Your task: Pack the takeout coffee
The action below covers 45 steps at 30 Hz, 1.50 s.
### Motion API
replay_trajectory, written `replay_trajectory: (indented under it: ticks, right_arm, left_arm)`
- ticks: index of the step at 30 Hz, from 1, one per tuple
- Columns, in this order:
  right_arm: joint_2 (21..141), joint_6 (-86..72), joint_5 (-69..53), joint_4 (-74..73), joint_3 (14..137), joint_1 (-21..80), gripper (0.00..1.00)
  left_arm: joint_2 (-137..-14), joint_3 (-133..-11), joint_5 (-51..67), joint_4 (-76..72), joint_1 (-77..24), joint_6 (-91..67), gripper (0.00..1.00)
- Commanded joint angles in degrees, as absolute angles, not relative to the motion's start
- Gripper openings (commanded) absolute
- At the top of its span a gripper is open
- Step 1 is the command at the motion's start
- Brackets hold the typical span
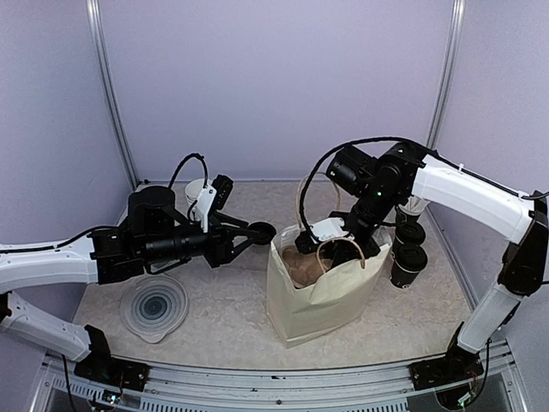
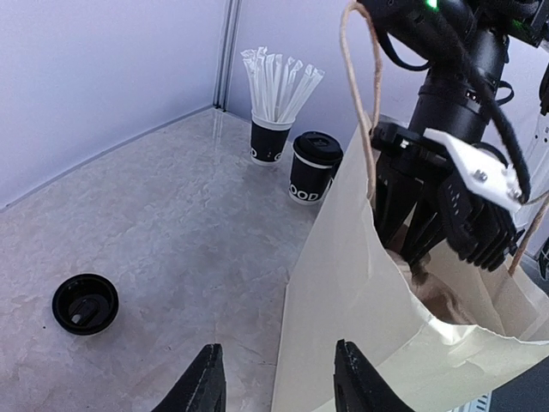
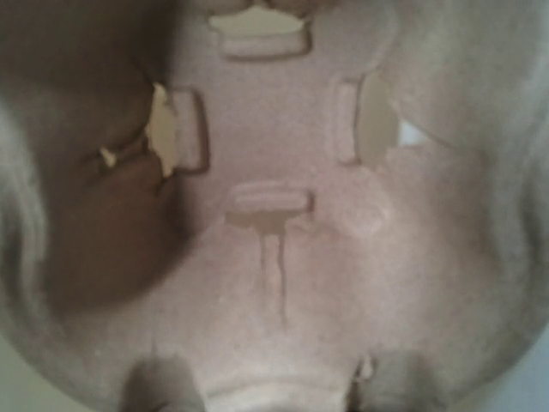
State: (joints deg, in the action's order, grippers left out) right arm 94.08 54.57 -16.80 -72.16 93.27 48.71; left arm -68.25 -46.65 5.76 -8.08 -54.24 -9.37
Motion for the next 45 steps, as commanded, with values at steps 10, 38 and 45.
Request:
replay_trajectory:
  ticks: [10, 38, 45]
  right_arm:
    - [99.7, 51.8, -8.2, -70.5, 91.7, 52.3, 0.27]
    - [93.1, 53.4, -19.8, -74.3, 102.4, 52.1, 0.55]
    - [89.4, 53.6, -23.1, -72.5, 104.0, 51.0, 0.57]
  left_arm:
    - [-63.5, -45.2, 3.5, -7.5, -52.7, -8.5, 0.45]
    - [-80.0, -73.2, 9.8, 5.5, -53.8, -4.2, 0.69]
    - [-88.9, -80.9, 10.3, 7.8, -54.0, -3.6, 0.66]
